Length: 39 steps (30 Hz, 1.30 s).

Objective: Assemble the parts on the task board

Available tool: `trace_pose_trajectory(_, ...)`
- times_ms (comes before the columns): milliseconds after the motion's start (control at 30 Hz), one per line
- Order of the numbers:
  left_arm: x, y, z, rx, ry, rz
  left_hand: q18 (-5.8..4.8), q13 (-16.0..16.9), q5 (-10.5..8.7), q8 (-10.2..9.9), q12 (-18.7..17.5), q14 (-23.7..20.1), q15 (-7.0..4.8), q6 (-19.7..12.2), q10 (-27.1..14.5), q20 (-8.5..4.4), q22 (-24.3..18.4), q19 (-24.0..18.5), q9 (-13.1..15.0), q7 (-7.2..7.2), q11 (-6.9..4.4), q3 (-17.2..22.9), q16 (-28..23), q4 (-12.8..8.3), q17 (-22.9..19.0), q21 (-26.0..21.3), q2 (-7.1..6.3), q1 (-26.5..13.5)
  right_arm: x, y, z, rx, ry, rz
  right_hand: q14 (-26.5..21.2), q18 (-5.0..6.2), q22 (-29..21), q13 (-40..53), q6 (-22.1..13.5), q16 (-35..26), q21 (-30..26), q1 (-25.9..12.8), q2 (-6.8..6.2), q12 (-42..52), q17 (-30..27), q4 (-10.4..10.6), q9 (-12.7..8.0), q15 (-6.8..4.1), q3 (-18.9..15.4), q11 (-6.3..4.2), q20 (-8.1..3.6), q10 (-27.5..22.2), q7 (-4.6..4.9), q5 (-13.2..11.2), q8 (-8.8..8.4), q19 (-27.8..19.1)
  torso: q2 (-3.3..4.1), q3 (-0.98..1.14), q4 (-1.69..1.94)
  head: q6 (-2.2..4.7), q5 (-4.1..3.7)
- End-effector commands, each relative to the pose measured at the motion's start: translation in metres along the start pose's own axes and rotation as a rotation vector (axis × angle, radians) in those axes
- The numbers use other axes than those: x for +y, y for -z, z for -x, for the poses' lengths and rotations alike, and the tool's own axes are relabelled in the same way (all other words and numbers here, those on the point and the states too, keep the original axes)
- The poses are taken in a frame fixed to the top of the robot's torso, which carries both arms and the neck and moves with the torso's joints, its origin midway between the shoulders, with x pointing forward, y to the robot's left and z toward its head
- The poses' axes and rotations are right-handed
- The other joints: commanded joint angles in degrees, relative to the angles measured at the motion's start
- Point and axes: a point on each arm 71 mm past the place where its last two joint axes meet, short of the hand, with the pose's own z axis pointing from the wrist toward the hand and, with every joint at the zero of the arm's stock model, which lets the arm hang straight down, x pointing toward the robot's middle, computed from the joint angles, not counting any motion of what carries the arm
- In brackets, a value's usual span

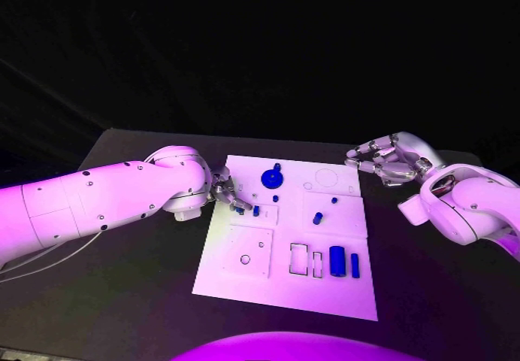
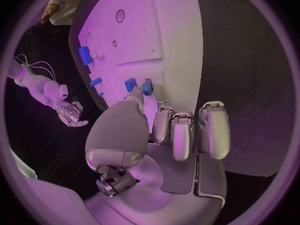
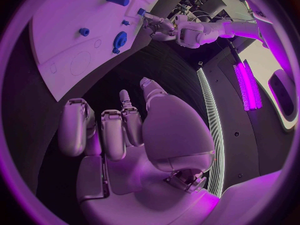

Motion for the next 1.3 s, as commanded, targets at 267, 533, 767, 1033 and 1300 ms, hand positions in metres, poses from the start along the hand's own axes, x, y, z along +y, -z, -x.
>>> trace_pose_trajectory(267,0.004,0.003,0.002,-0.009,0.103,0.011,-0.80,-2.3,0.30,-2.6,-1.8,6.0,0.52,-2.9,-1.9,0.43,0.6,-0.3,-1.4,1.15,0.95,-2.3,0.1,0.0,15.1,-0.7,0.75,0.3,0.001,-0.001,-0.001,0.008,0.004,0.010,3.4,1.10,2.2,5.3,-0.3,-0.2,-0.1,-0.6,0.12,0.0,7.4,0.0,0.1,0.11,-0.4,-0.22,-0.10,-0.2,-0.01,0.4,0.30,-0.2,0.01,0.03,-0.02,0.11,0.10)
trace_pose_trajectory(533,0.012,0.009,0.009,-0.045,0.167,-0.003,-0.55,-6.3,0.29,-7.0,-4.6,6.0,2.01,-6.2,-4.7,1.60,-0.6,-0.9,-4.8,3.25,2.81,-4.1,0.1,0.0,15.1,-1.5,1.01,2.2,0.000,-0.001,-0.001,0.006,0.005,0.009,3.4,1.10,2.2,5.3,-0.3,-0.2,-0.1,-0.6,0.12,0.0,7.4,0.0,0.1,0.11,-0.4,-0.22,-0.10,-0.2,-0.01,0.4,0.30,-0.2,-0.03,0.00,0.01,0.23,0.10)
trace_pose_trajectory(767,0.022,0.018,0.020,-0.081,0.221,-0.015,-0.18,-8.9,0.31,-8.6,-6.4,6.0,2.79,-7.1,-6.7,2.23,-2.2,-1.7,-6.5,4.18,3.65,-5.6,0.1,0.0,15.1,-2.5,0.63,2.5,0.000,-0.001,0.000,0.003,0.006,0.008,3.4,1.11,2.1,5.2,-0.3,-0.2,-0.2,-0.6,0.14,0.0,7.4,0.0,0.1,0.10,-0.4,-0.22,-0.10,-0.2,0.00,0.4,0.29,-0.2,-0.01,0.02,-0.01,0.44,0.08)
trace_pose_trajectory(1033,0.030,0.031,0.022,-0.077,0.360,-0.081,2.11,-23.4,0.55,-12.3,-17.2,3.6,4.58,-10.9,-18.1,3.48,-13.3,-7.5,-10.6,6.57,5.65,-3.5,-3.7,-0.5,8.7,-9.9,2.20,9.5,0.000,-0.001,0.000,0.002,0.006,0.007,3.4,1.11,2.1,5.2,-0.3,-0.2,-0.2,-0.6,0.14,0.0,7.4,0.0,0.1,0.10,-0.4,-0.22,-0.10,-0.2,0.00,0.4,0.29,-0.2,0.03,0.04,-0.06,0.49,0.16)
trace_pose_trajectory(1300,0.046,0.045,0.021,-0.164,0.467,-0.145,2.97,-30.8,0.40,-14.6,-22.5,2.2,5.08,-10.5,-22.5,4.03,-18.2,-9.1,-15.7,7.33,6.32,8.2,-6.1,0.1,5.1,-14.1,-1.35,16.6,-0.001,-0.001,0.001,-0.004,0.008,0.005,3.4,1.09,2.2,5.3,-0.4,-0.2,-0.1,-0.8,0.17,0.1,7.4,0.1,0.1,0.11,-0.5,-0.21,-0.10,-0.2,0.01,0.4,0.26,-0.1,-0.03,0.15,0.06,0.49,0.44)
